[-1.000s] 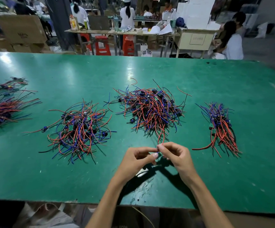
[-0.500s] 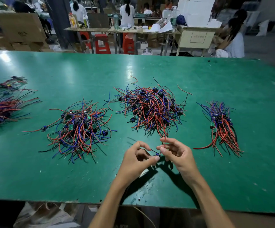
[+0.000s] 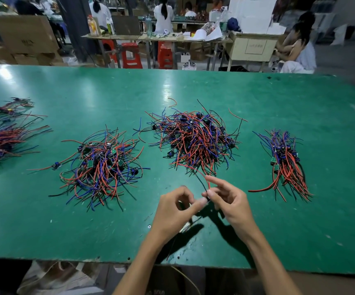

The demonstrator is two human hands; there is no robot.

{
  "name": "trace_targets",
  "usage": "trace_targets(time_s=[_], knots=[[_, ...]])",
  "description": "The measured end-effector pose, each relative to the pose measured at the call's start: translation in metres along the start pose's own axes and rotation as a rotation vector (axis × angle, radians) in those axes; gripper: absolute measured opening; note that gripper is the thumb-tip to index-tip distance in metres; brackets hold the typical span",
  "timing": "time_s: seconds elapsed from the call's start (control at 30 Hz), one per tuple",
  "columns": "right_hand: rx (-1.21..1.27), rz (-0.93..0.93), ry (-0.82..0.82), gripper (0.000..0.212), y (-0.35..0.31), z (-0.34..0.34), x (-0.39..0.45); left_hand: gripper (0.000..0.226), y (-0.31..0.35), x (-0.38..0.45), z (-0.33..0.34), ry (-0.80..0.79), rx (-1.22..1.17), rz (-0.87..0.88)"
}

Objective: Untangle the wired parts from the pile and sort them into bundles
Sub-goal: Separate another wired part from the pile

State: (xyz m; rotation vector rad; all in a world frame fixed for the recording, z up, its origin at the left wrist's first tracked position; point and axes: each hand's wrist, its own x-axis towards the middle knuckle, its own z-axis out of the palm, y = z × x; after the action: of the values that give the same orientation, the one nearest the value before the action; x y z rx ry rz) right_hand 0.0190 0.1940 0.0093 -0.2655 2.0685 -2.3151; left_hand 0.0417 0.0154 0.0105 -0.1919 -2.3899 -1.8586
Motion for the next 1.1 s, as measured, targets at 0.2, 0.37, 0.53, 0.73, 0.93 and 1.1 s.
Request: trace_targets(time_s=[0.2, 0.37, 0.53, 0.73, 0.93, 1.1], knots=[[0.037, 0.001, 0.039, 0.026, -0.003, -0.002, 0.000, 0.024, 0.012, 0.016, 0.003, -0.102, -0.294, -0.193], [0.016, -0.038, 0.088, 0.019, -0.001, -0.001, 0.001, 0.029, 0.013, 0.020, 0.019, -0.124, -0.353, -0.203], [-0.248, -0.056, 0.219, 0.003, 0.004, 0.005, 0.001, 0.032, 0.009, 0.020, 0.023, -0.090, -0.413, -0.221], [-0.404, -0.158, 0.228, 0.005, 0.002, 0.005, -0.003, 0.040, 0.006, 0.018, 0.018, -0.033, -0.388, -0.196], [-0.358, -0.147, 0.009, 0.029, -0.003, 0.002, -0.006, 0.046, 0.005, 0.017, 0.016, 0.031, -0.445, -0.202], [-0.319, -0.161, -0.003, 0.019, -0.003, -0.001, -0.007, 0.045, 0.006, 0.015, 0.015, 0.034, -0.473, -0.188]])
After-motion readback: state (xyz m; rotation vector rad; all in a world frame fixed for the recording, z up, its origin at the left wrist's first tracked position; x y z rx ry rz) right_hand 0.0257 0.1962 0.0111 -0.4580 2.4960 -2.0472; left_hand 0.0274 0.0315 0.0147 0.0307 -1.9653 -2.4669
